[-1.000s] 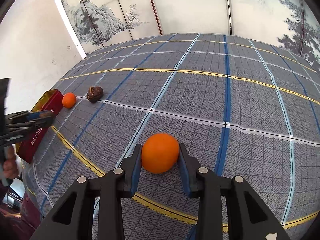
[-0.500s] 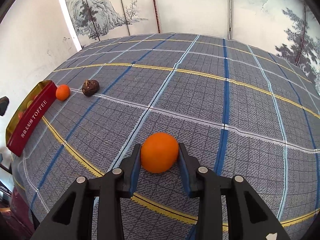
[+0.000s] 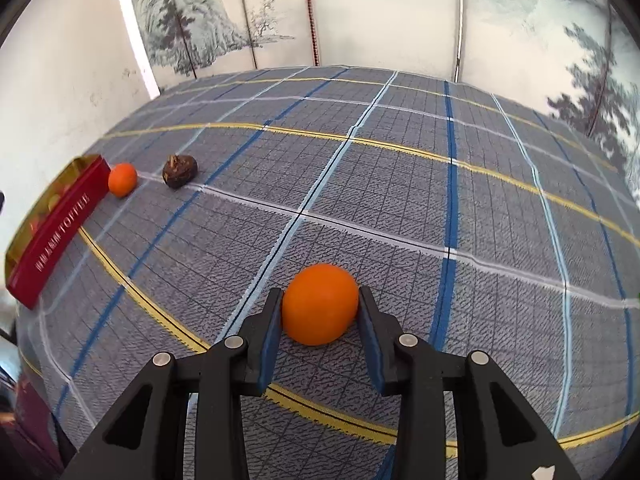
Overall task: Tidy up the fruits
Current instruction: 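Carry the brown fruit into the tin with the left gripper while the right gripper regrasps the orange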
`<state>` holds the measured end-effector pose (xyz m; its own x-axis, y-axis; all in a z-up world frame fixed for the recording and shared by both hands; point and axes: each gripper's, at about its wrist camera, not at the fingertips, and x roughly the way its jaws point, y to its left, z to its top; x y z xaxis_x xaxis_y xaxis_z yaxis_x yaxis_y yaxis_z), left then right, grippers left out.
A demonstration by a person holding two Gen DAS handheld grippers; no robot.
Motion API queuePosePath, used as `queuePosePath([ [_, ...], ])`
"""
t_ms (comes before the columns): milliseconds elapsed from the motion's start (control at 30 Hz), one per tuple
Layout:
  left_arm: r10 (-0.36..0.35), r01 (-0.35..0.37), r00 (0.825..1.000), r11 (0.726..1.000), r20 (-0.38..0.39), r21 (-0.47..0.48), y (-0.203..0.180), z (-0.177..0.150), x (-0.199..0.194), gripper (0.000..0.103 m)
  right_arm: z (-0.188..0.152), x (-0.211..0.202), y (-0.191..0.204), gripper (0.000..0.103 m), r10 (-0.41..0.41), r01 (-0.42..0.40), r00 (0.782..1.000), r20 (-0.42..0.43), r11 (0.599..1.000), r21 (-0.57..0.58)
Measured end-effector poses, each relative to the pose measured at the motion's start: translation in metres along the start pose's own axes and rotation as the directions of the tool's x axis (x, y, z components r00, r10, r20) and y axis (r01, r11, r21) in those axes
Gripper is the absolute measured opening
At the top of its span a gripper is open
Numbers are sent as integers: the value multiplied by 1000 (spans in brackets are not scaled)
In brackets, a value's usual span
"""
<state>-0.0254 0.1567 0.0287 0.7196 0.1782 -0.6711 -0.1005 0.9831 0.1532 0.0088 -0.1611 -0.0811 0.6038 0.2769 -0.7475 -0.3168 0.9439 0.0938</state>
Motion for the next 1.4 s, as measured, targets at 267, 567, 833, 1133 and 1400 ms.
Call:
queuePosePath([
  [267, 37, -38, 999, 999, -9, -15, 17, -9, 5, 39, -3, -5, 0, 34, 8, -8, 1000, 0, 999, 43],
  [567, 65, -65, 998, 998, -4, -4, 21, -12, 8, 39, 2, -15, 9, 34, 20, -20, 1000, 19, 999, 42],
  [833, 77, -77, 997, 997, -20, -10, 28, -20, 21, 39, 8, -24, 28, 32, 47, -48, 998, 41, 999, 19],
  [1133, 76, -79, 994, 996, -82, -38, 40, -35, 47, 39, 5, -25, 28, 32, 35, -36, 999, 39, 999, 30],
  [1400, 79, -82, 994, 996, -70, -40, 40, -34, 45, 40, 3, -24, 22, 34, 3, -5, 999, 38, 999, 45],
])
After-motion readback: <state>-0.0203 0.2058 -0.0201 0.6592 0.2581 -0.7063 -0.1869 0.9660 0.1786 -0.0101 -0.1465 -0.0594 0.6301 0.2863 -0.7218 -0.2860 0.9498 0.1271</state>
